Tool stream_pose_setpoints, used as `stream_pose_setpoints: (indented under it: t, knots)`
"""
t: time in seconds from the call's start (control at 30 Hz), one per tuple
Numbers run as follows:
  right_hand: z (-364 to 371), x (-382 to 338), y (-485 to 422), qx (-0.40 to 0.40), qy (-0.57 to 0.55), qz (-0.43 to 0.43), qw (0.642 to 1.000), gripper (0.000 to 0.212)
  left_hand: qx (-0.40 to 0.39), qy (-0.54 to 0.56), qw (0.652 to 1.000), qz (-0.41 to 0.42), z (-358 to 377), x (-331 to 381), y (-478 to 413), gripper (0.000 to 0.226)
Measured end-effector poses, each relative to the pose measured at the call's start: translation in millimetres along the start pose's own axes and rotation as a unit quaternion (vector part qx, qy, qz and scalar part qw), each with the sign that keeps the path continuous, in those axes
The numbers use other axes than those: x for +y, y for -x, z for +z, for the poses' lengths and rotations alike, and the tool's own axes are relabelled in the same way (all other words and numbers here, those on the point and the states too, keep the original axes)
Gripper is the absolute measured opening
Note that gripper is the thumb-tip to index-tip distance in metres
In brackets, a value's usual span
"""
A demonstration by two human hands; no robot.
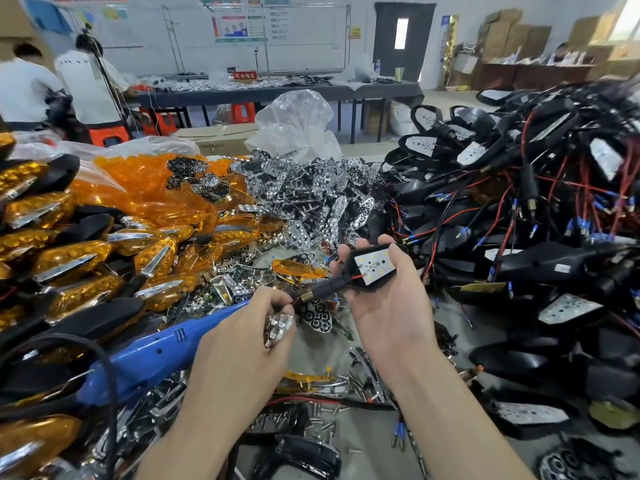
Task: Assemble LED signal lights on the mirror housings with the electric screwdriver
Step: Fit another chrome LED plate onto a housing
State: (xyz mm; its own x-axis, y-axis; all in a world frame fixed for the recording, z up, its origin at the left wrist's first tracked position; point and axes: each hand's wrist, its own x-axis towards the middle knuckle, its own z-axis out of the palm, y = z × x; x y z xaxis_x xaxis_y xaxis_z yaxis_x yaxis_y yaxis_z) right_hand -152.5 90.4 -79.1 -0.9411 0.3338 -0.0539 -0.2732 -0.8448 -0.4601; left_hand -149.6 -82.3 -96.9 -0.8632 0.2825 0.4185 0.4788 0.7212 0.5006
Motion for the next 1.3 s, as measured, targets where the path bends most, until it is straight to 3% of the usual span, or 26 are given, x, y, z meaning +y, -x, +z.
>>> stream_pose_setpoints:
  t: [0.73,1.0,1.3]
  knots:
    - [-0.1,-1.3,2.9,-0.007,0.011,0.008,1.0,0.019,0.003,0.016,1.0,0.013,-0.7,-1.1,-0.2,0.001]
    - [0.2,0.5,3.6,-0.009,0.009,0.016,1.0,0.019,0.001,0.02,1.0,0.015,-3.5,1.9,-0.4,0.027]
    - [0.8,-0.2,4.0,-0.015,-0.003,0.018,1.0,0.021,0.003,0.036,0.999,0.007,-4.5,2.6,-1.1,0.018]
